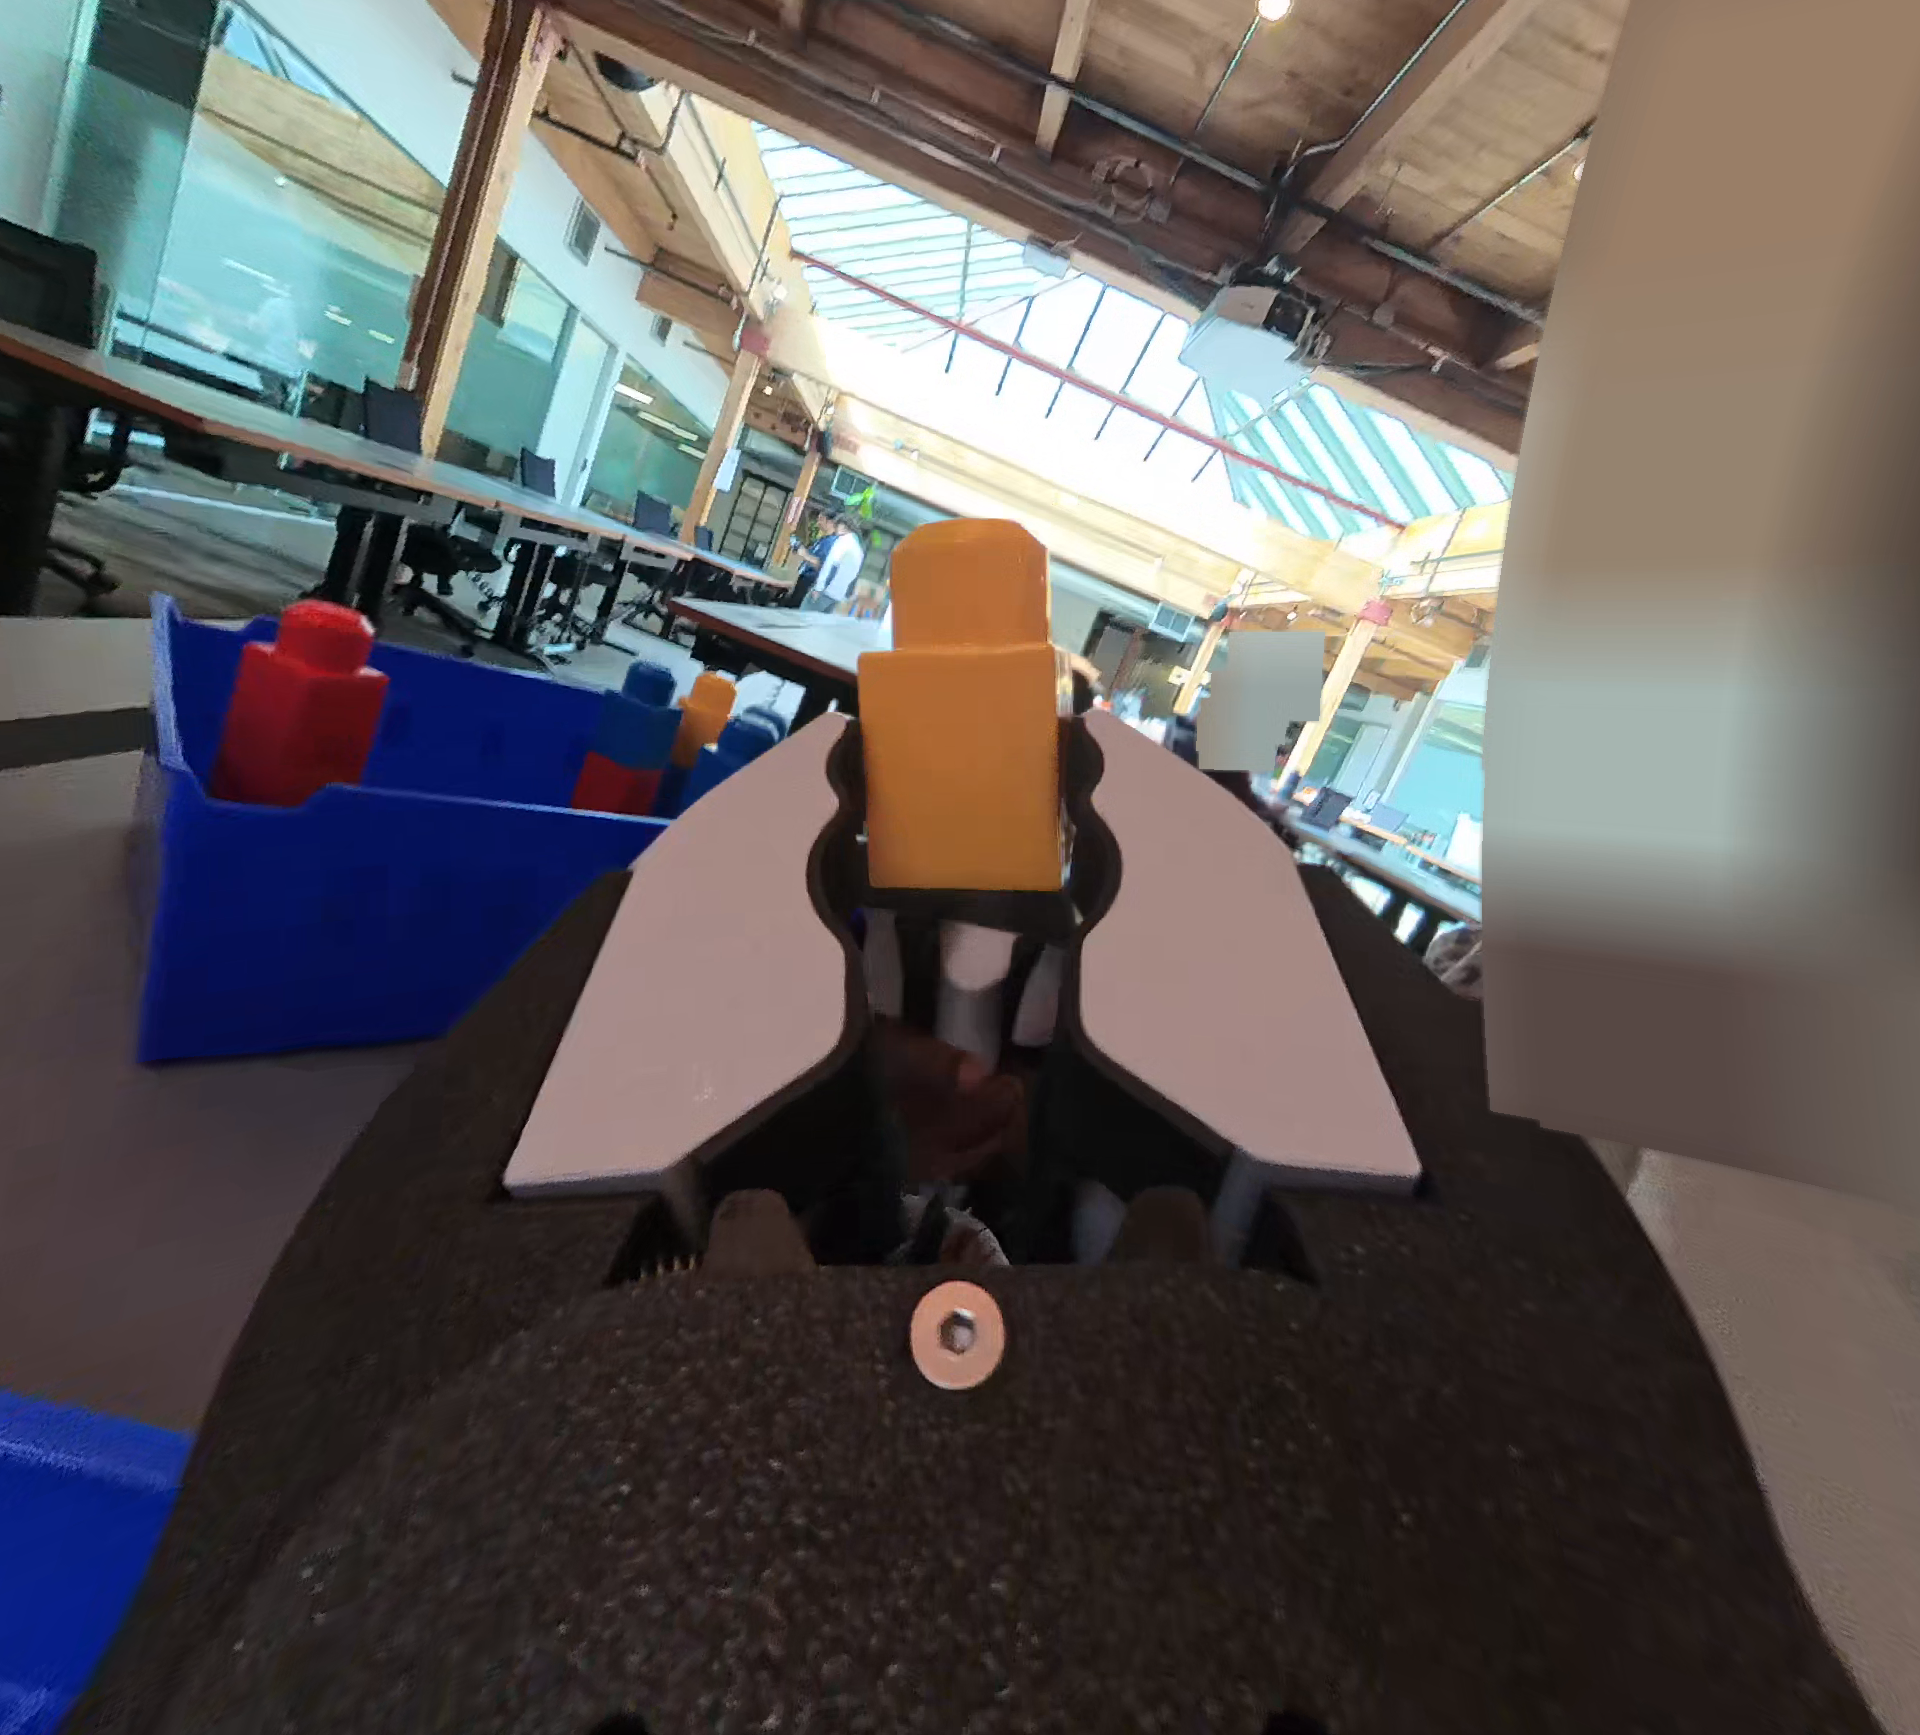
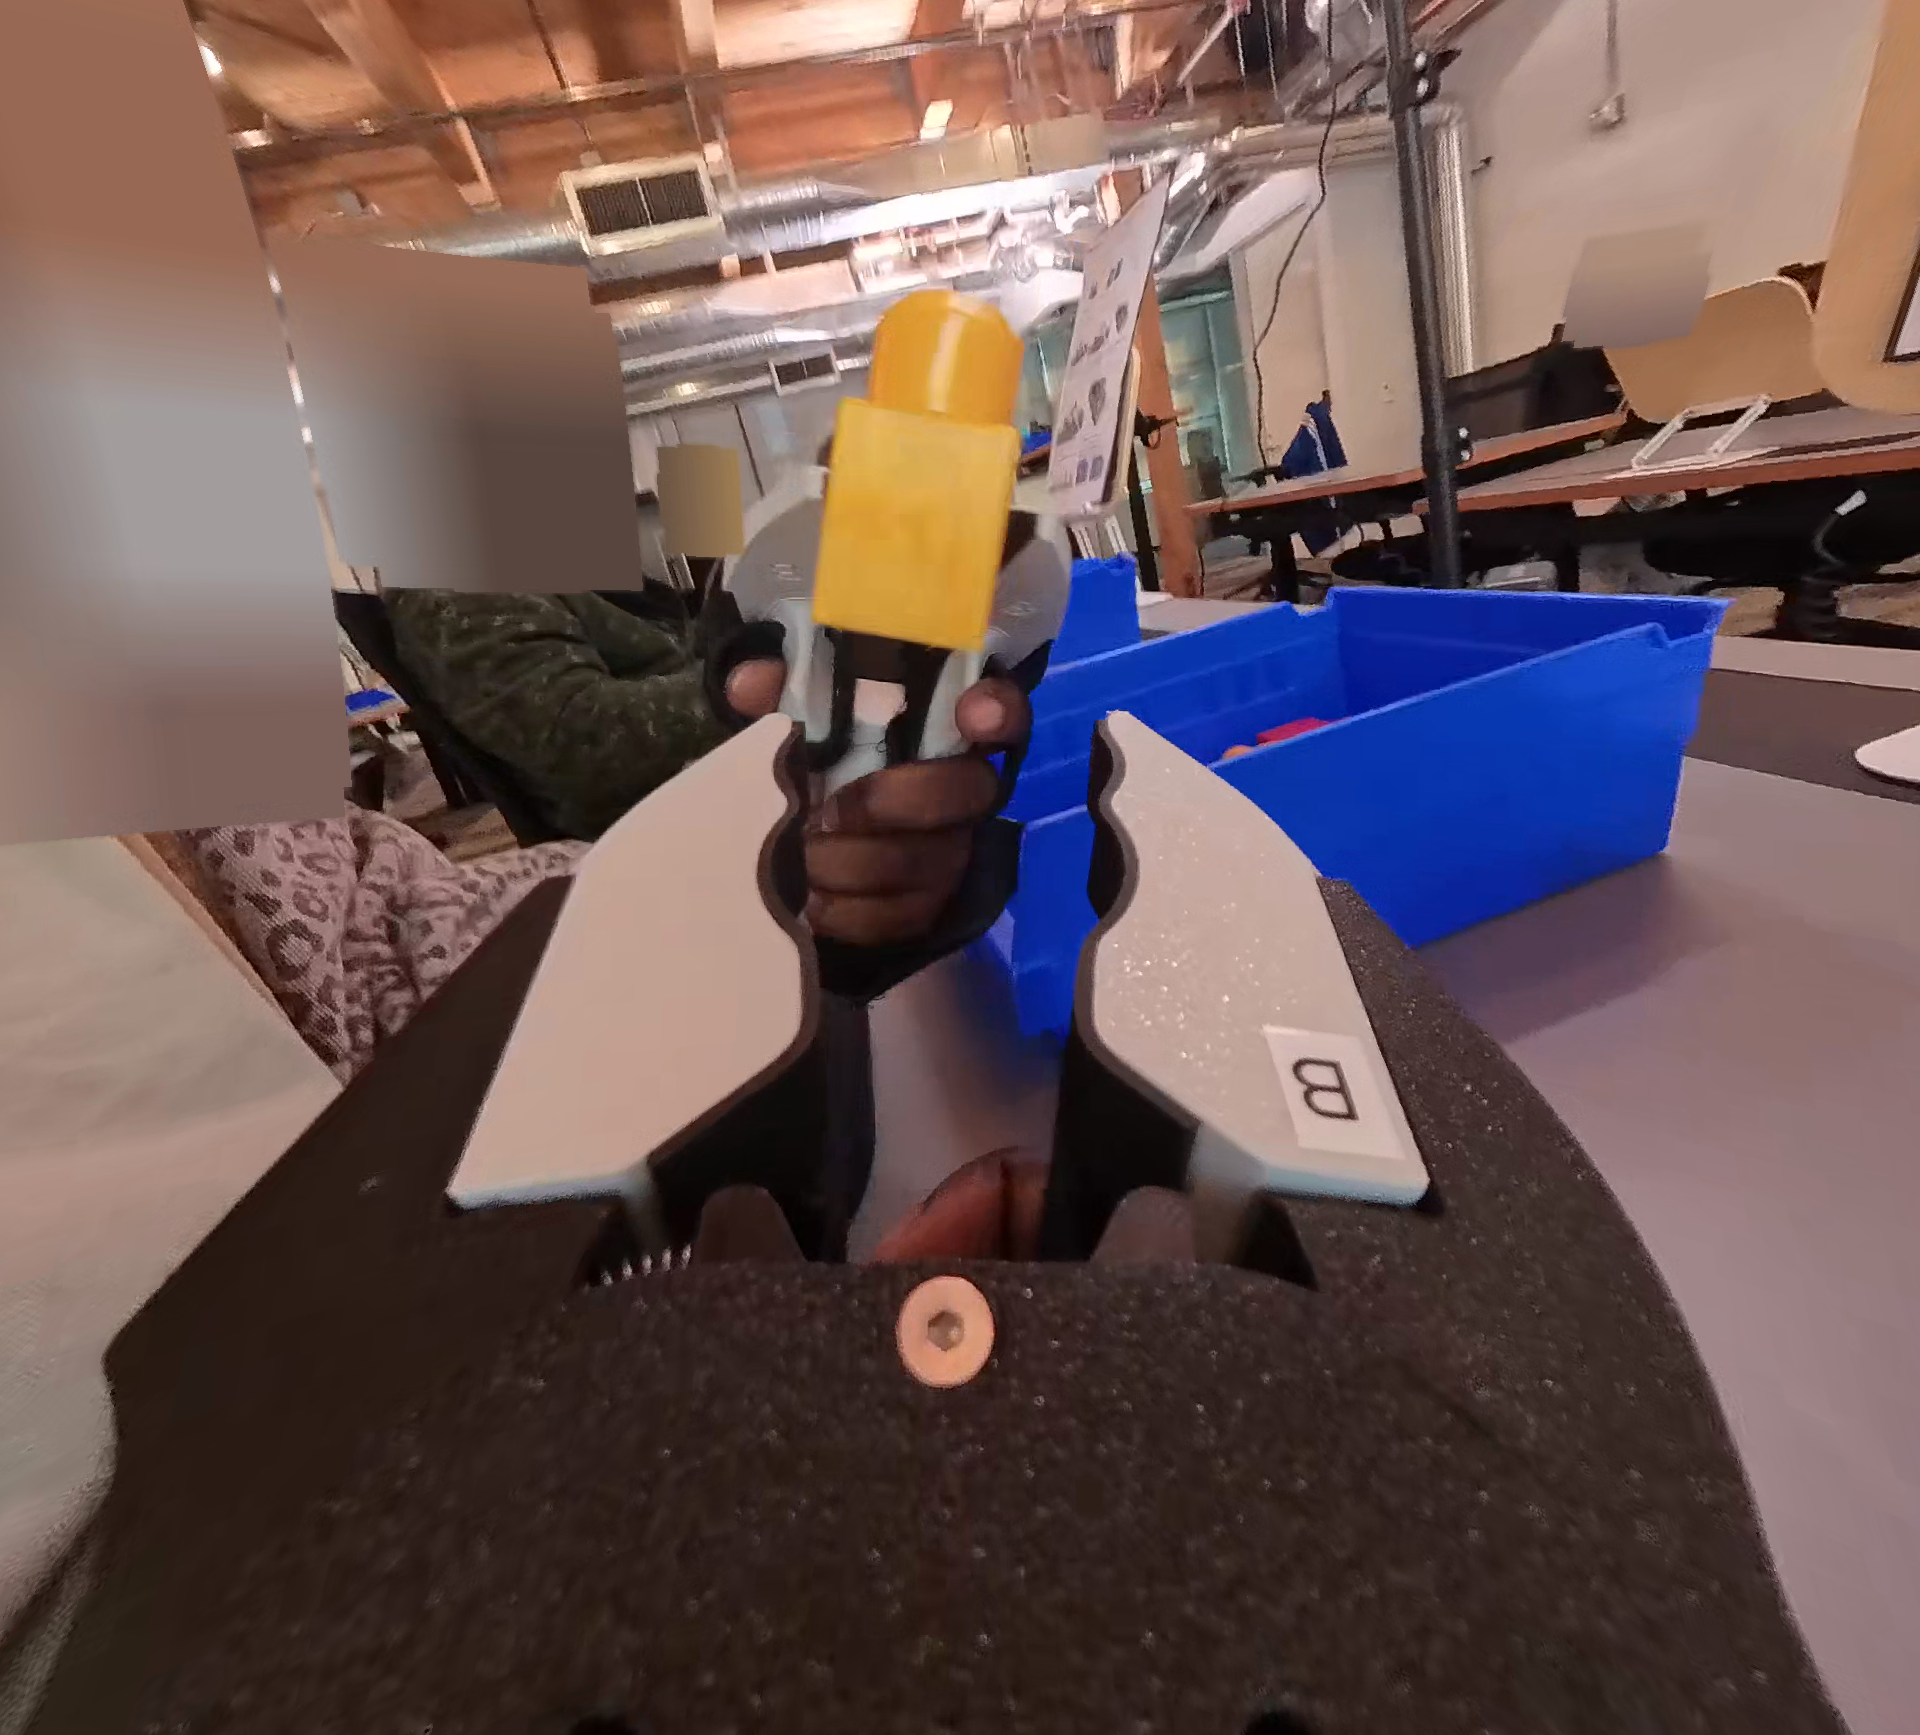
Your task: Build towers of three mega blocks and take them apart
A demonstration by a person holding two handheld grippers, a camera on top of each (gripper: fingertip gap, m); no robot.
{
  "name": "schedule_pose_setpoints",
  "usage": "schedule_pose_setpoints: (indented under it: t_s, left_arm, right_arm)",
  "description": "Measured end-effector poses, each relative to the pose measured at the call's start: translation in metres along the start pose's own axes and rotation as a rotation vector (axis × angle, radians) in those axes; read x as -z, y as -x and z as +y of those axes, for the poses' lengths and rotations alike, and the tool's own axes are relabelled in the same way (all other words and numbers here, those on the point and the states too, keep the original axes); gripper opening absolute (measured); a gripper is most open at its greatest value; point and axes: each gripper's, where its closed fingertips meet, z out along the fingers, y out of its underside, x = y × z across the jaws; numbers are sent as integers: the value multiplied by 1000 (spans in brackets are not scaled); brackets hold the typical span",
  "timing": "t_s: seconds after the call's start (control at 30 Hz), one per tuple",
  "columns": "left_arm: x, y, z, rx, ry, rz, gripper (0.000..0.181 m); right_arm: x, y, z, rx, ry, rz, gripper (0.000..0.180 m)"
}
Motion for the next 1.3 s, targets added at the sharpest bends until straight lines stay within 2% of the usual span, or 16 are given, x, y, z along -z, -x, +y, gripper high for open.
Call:
schedule_pose_setpoints:
  t_s: [0.13,0.23,0.37,0.43,0.57,0.67,0.77,0.83,1.0,1.1,1.23,1.3]
  left_arm:
    - [-8,1,21,-98,106,-35,37]
    - [-10,4,35,-174,176,-59,37]
    - [-6,3,40,-120,209,-21,38]
    - [-4,3,36,-109,193,-21,48]
    - [0,-2,36,-144,209,-3,37]
    - [1,-2,39,-159,224,-9,36]
    - [0,0,49,-191,272,-16,36]
    - [-2,-1,52,-210,279,-20,36]
    - [-2,4,48,-196,288,-55,39]
    - [7,15,13,-252,222,-167,50]
    - [49,81,-61,-298,174,-596,50]
    - [71,117,-90,-321,192,-753,50]
  right_arm:
    - [-4,2,8,71,48,14,53]
    - [-2,0,10,87,57,23,37]
    - [0,0,17,134,104,26,36]
    - [0,1,25,165,151,20,36]
    - [-1,4,35,216,213,5,37]
    - [-1,5,39,201,222,-4,37]
    - [-3,6,33,167,179,-9,45]
    - [-1,5,33,158,187,-13,37]
    - [0,-2,36,214,220,41,36]
    - [3,-9,37,211,236,79,36]
    - [5,-14,37,218,246,108,36]
    - [5,-14,38,224,249,108,36]
